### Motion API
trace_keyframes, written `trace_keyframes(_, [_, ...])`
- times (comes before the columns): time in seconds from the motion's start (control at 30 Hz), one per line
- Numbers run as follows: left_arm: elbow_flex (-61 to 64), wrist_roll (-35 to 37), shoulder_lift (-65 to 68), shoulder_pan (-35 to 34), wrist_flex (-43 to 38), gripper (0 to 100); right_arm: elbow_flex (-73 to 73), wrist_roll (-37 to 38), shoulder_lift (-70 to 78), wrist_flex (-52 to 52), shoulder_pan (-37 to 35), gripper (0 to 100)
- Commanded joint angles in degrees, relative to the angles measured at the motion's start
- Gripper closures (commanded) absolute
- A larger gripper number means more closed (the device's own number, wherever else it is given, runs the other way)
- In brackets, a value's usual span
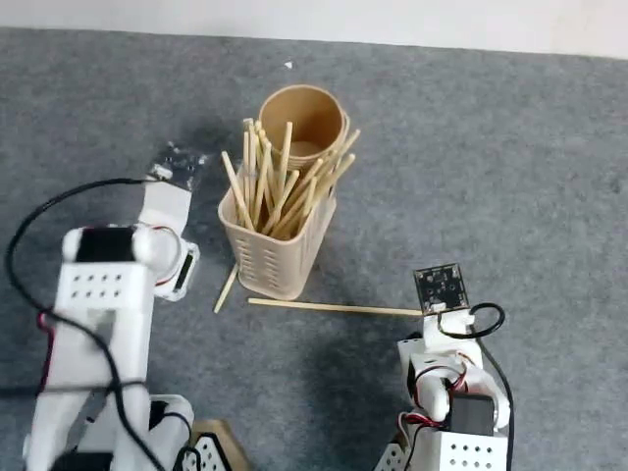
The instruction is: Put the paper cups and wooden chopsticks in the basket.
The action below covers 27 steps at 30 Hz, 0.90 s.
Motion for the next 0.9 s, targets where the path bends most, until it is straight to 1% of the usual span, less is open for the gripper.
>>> trace_keyframes(0.0, [-0.04,-0.62,4.88,0.75,-2.11,81,6.73,0.53,-0.66,0.31,0.66,82.9])
trace_keyframes(0.17, [0.13,-0.62,10.33,5.67,-2.20,82,6.73,0.53,-0.66,0.31,0.66,82.9])
trace_keyframes(0.27, [0.22,-0.62,12.62,7.16,-2.20,82,6.73,0.53,-0.66,0.31,0.66,82.9])
trace_keyframes(0.33, [0.22,-0.70,13.93,7.16,-2.37,82,6.73,0.53,-0.66,0.31,0.66,82.9])
trace_keyframes(0.43, [0.31,-0.79,16.75,7.16,-4.84,82,6.73,0.53,-0.66,0.31,0.66,82.9])
trace_keyframes(0.57, [0.04,-0.79,23.08,6.90,-7.38,82,6.73,0.53,-0.66,0.31,0.66,82.9])
trace_keyframes(0.73, [-0.13,-0.26,28.62,6.73,-10.46,86,6.73,0.53,-0.66,0.31,0.66,82.9])
trace_keyframes(0.83, [-1.27,4.48,28.00,4.09,-11.43,87,6.73,0.53,-0.66,0.31,0.66,82.9])
trace_keyframes(0.87, [-2.24,4.92,27.03,3.21,-11.25,87,6.73,0.53,-0.66,0.31,0.66,82.9])
